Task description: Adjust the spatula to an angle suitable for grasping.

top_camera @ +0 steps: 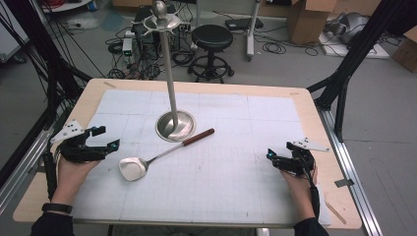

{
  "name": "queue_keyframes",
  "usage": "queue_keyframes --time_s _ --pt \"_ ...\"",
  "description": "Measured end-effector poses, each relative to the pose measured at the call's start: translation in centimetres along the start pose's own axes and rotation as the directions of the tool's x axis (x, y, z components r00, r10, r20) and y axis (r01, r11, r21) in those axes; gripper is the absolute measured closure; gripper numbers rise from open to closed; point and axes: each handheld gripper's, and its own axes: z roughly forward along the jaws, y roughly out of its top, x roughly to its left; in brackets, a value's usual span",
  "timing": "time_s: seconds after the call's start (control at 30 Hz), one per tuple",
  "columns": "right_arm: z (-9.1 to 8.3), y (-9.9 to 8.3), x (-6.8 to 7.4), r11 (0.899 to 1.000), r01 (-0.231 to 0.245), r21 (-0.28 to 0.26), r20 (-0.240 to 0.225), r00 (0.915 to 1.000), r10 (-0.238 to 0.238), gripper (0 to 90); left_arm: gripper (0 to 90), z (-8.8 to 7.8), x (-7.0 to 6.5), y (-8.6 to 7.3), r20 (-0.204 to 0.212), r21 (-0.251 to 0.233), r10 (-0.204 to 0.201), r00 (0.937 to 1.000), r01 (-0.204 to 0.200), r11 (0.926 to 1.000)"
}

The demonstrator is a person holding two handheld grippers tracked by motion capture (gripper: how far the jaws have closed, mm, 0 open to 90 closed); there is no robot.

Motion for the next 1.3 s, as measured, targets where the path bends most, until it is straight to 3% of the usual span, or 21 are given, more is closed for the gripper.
queue_keyframes --time_s 0.47,1.3 --pt "-0.14 0.03 0.23 1.0 0.003 0.0 0.009 1.0 -0.003 15.2 18.8 0.33 -0.23 0.53 0.03 -0.008 0.02 0.9994 -0.02 0.9998" --pt "-0.5 0.22 0.37 0.999 0.014 -0.031 0.006 0.9999 -0.014 15.1 18.8 0.17 -0.33 0.93 0.027 -0.017 0.031 0.9991 -0.031 0.9994"
